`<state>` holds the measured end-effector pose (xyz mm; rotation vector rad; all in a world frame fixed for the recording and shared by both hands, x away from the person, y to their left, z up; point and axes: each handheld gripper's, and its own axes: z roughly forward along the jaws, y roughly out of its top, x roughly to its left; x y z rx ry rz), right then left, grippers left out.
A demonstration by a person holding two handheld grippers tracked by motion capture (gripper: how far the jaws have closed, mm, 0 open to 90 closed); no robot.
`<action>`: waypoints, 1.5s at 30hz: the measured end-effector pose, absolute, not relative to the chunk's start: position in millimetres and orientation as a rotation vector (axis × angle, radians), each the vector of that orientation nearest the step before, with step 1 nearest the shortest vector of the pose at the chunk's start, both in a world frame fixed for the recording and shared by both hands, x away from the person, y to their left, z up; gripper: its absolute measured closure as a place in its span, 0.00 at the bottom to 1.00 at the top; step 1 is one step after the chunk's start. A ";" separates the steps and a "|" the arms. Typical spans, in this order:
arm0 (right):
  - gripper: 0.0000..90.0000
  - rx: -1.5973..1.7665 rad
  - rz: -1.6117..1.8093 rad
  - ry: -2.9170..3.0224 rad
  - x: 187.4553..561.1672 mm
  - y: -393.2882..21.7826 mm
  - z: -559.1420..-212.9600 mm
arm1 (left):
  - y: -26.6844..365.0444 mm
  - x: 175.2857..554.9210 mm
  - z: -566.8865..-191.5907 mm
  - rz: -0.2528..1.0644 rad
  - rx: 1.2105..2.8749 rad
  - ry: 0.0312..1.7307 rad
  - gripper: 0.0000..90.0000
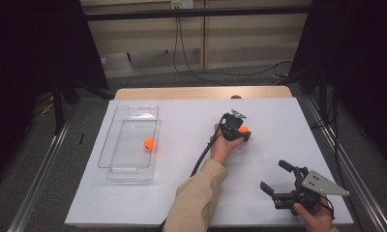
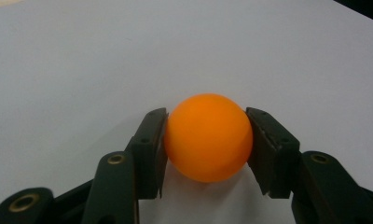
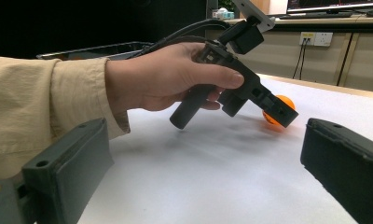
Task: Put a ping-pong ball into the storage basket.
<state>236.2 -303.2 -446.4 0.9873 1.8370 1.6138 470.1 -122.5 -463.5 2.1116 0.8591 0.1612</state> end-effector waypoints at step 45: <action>0.01 0.984 1.611 1.836 236.0 -302.9 -446.3 | -86.0 450.3 -437.2 0.090 2.136 0.840 0.57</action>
